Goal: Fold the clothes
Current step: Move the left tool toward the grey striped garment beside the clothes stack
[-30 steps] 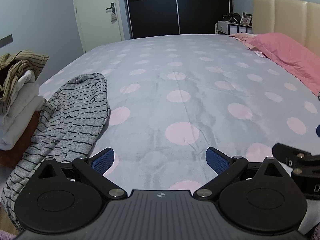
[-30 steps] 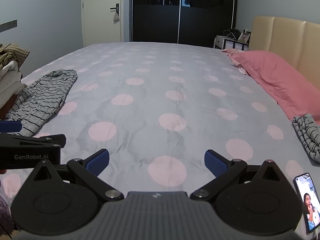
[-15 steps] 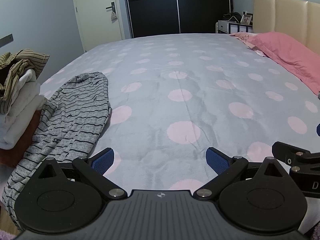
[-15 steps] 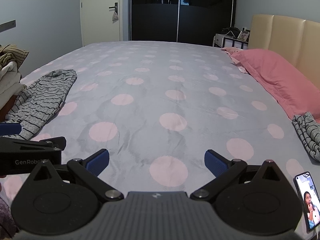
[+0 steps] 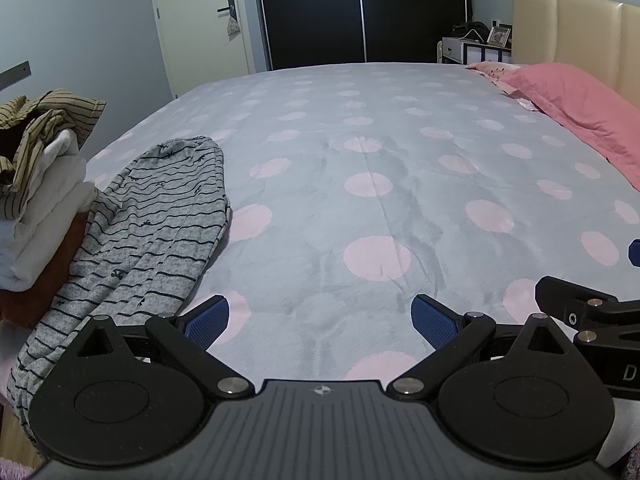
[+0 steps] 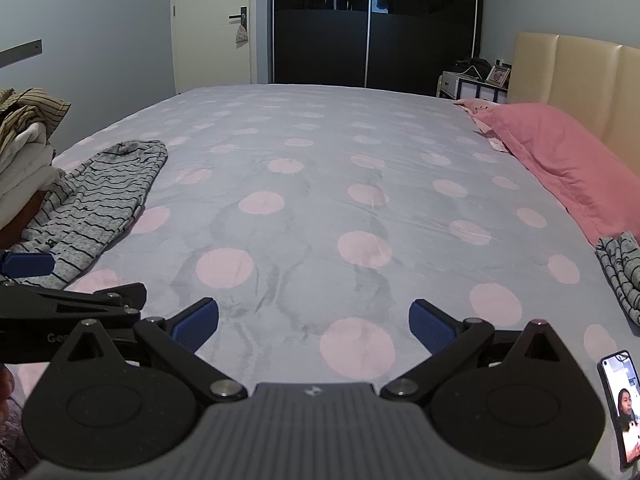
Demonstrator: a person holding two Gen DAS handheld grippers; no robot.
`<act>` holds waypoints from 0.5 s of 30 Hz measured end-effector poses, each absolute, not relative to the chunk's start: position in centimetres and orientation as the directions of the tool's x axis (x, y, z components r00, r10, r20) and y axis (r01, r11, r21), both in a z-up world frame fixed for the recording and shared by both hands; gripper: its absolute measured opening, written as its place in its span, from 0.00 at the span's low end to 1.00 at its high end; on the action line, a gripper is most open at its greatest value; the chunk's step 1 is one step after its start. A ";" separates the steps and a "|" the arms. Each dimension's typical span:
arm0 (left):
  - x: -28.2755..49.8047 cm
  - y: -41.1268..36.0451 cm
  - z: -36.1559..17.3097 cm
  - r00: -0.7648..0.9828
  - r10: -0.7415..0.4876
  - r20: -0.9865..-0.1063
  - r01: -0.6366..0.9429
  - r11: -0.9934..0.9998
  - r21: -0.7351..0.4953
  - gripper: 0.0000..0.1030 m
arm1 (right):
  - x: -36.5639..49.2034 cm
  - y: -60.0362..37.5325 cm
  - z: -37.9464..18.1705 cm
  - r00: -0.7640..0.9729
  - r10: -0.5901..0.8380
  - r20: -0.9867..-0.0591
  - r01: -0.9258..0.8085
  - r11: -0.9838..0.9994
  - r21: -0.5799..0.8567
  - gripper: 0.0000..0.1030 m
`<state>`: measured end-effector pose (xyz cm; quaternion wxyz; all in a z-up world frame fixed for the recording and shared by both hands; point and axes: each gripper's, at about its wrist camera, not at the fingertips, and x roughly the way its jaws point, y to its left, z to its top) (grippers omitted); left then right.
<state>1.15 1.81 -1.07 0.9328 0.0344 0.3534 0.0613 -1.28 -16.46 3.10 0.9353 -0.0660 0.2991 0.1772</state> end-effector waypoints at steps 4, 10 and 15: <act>1.1 2.2 -1.3 0.736 0.141 -0.662 -0.093 0.990 0.108 0.97 | -1.2 -16.4 3.0 0.756 0.292 -0.586 -0.373 0.928 -0.019 0.99; 1.5 4.4 -2.0 0.714 0.174 -0.678 -0.127 0.985 0.119 0.94 | -0.8 -16.6 2.6 0.752 0.278 -0.597 -0.363 0.931 -0.025 0.99; 1.8 7.9 -3.0 0.671 0.236 -0.703 -0.185 0.971 0.149 0.83 | -0.2 -16.9 1.9 0.749 0.256 -0.611 -0.350 0.936 -0.037 0.99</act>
